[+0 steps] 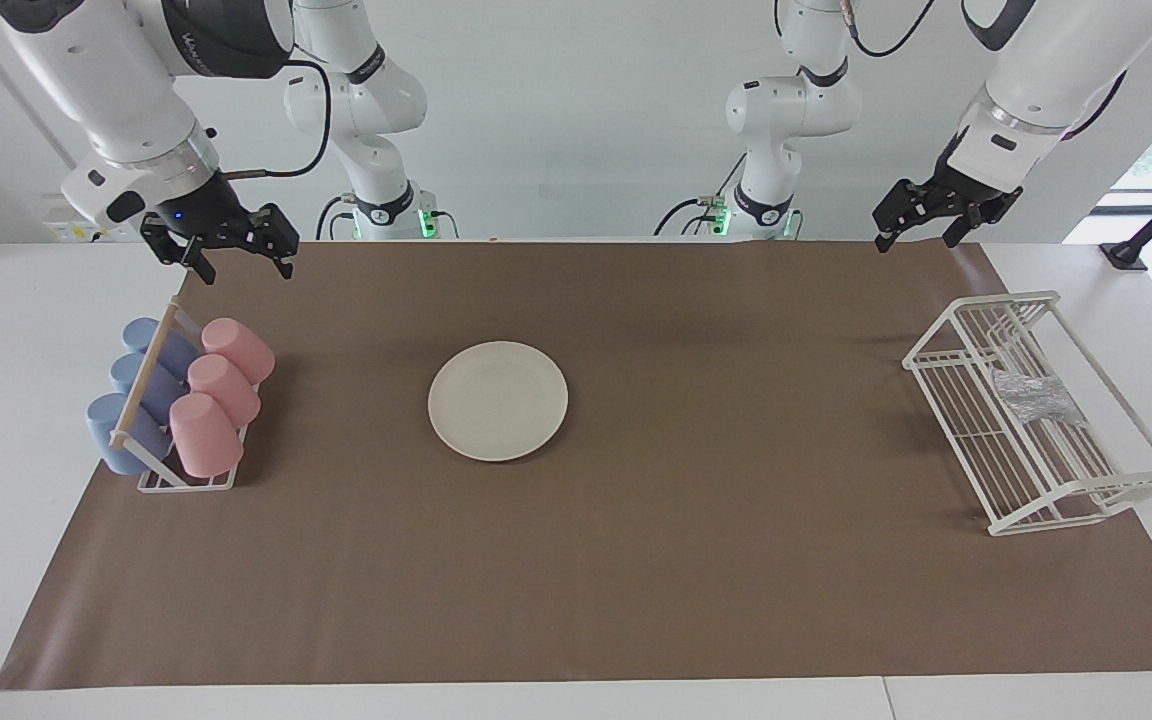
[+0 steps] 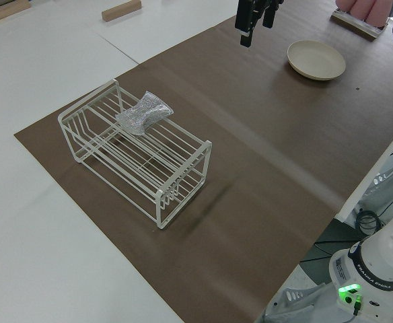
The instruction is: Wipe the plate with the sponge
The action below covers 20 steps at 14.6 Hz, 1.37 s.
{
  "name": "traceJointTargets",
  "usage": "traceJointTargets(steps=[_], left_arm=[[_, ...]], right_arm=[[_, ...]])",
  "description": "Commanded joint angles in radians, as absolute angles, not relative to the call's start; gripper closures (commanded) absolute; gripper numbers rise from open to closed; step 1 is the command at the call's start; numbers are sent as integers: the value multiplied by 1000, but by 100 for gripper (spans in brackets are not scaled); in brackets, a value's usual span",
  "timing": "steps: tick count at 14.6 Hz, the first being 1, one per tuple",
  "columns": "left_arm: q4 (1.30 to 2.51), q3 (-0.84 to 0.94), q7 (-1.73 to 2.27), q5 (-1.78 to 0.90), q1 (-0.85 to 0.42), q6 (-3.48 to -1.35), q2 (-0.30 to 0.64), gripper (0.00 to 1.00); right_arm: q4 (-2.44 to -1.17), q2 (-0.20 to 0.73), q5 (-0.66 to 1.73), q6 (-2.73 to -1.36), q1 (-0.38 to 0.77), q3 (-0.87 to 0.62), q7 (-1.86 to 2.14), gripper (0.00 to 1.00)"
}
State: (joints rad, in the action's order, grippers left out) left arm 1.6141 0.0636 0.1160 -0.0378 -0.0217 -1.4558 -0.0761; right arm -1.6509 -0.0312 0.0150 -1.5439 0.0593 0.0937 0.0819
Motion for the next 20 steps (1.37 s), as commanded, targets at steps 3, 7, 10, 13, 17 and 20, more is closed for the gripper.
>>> traceJointTargets(steps=[3, 7, 10, 13, 17, 20], left_arm=[[1626, 58, 117, -54, -21, -1471, -92, 0], [1634, 58, 155, -46, -21, -1513, -92, 0], [1647, 61, 188, 46, -26, -1516, -86, 0], [1716, 66, 199, 219, -40, -1595, -66, 0], [1818, 67, 236, 502, -52, -1716, 4, 0], [1815, 67, 360, 699, -71, -1759, 116, 0]], right_arm=[[-1681, -60, 11, -1549, 57, 87, 72, 0], [-1681, -60, 11, -1549, 57, 87, 72, 0], [-1681, -60, 11, -1546, 57, 89, 74, 0], [-1681, -60, 11, -1546, 57, 89, 72, 0], [-1683, -60, 11, -1546, 57, 87, 69, 0], [-1687, -61, 11, -1549, 58, 87, 55, 0]])
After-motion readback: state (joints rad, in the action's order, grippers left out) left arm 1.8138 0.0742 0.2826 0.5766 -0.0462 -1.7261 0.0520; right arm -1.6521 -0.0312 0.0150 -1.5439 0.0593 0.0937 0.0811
